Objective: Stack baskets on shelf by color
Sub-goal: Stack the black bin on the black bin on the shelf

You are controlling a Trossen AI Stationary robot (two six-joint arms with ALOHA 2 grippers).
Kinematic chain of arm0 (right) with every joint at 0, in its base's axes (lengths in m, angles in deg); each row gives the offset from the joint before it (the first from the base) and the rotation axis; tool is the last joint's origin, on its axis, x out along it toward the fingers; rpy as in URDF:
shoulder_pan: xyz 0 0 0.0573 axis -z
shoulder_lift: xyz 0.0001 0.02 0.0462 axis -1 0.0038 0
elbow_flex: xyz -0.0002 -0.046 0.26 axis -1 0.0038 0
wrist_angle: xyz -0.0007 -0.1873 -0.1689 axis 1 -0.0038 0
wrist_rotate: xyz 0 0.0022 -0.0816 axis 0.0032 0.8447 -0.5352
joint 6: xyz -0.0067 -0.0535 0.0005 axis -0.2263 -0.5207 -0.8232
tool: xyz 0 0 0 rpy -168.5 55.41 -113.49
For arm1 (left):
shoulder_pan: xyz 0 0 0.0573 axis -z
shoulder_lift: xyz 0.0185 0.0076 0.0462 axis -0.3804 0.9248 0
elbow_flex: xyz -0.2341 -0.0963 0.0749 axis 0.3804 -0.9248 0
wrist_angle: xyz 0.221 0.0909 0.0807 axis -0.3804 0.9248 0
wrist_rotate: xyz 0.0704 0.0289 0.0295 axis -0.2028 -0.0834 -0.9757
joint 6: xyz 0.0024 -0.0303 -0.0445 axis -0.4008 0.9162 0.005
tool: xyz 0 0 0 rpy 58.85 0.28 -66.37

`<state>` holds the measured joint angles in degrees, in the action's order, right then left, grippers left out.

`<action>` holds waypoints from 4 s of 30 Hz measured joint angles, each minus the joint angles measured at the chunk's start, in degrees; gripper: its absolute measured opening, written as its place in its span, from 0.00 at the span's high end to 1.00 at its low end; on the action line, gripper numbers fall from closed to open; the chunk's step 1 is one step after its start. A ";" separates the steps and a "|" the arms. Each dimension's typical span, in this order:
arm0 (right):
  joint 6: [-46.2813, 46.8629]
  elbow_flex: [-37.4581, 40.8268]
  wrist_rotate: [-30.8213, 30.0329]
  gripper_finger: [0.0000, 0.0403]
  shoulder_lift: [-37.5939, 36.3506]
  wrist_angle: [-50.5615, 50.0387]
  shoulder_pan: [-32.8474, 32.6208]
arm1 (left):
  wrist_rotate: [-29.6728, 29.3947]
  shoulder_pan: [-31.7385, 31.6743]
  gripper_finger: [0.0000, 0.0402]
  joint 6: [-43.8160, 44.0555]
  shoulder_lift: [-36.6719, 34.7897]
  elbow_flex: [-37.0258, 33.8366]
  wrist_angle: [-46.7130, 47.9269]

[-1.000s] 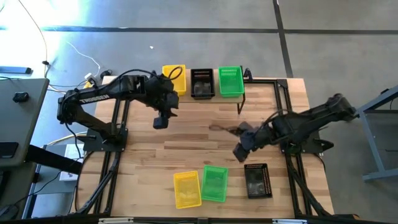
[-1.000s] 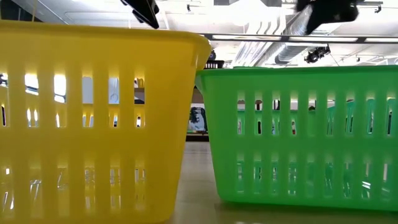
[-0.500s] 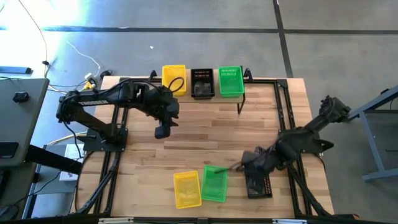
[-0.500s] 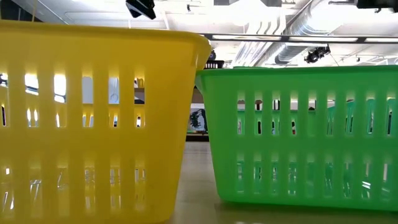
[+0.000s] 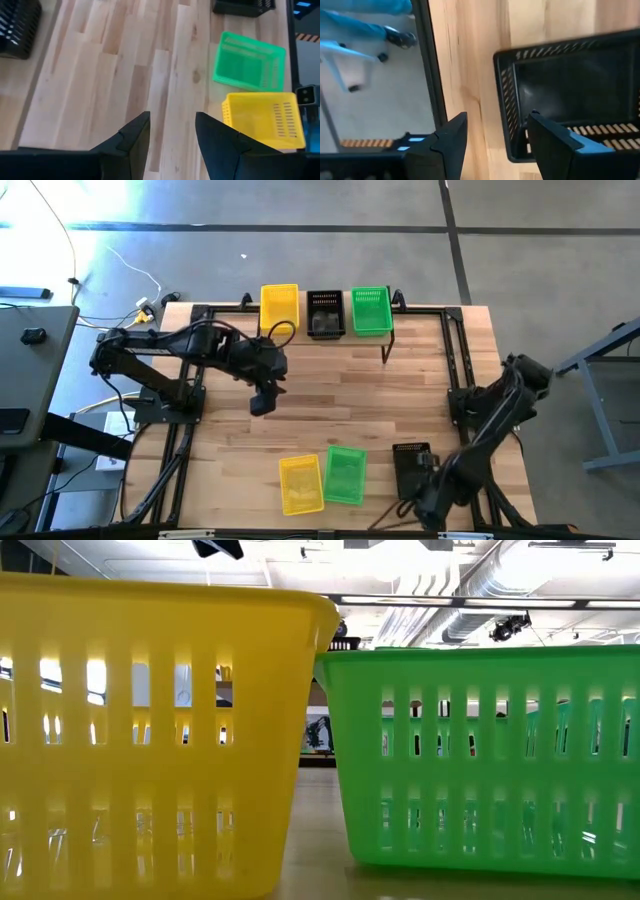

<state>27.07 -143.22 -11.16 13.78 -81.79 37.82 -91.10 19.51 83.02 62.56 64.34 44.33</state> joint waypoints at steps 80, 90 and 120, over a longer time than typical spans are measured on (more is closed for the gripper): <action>-50.78 -45.20 -25.41 1.00 6.63 -22.37 48.16 | -16.22 -20.30 0.63 -7.77 0.02 -0.02 4.72; -69.37 -48.61 -24.82 1.00 6.60 -14.31 58.96 | -16.10 -22.73 0.63 -5.27 0.02 -0.02 4.68; -76.10 -48.63 -14.50 1.00 14.68 -14.80 67.31 | -16.24 -23.13 0.63 3.47 0.02 -0.02 4.65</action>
<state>-49.03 -191.85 -25.66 28.46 -96.59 105.13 -107.34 -3.62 86.50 62.58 64.32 48.99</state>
